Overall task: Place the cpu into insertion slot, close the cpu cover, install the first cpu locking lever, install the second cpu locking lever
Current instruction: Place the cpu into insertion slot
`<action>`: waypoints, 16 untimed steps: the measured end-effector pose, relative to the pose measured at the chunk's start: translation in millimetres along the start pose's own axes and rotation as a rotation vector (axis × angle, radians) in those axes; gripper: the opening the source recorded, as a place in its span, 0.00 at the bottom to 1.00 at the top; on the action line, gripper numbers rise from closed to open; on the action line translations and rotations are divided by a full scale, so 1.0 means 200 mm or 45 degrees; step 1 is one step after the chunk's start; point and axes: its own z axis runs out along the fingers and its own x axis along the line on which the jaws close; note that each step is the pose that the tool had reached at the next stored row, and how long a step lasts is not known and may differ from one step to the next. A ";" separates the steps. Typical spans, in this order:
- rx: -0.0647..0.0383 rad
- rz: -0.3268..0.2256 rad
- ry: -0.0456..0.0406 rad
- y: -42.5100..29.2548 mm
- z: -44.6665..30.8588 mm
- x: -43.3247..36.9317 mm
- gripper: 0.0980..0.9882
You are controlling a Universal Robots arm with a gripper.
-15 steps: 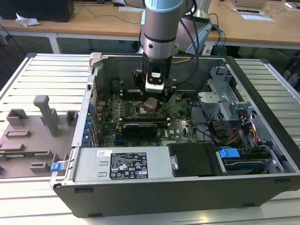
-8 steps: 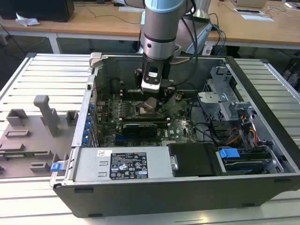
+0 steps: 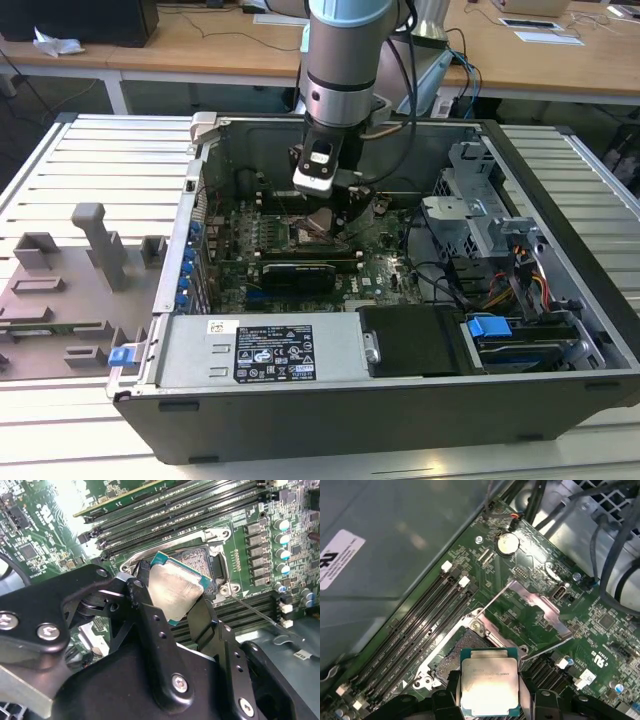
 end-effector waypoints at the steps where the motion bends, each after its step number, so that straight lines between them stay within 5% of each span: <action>1: 0.000 0.019 0.000 0.000 0.000 0.000 0.50; 16: 0.002 0.158 -0.002 0.000 0.001 0.000 0.50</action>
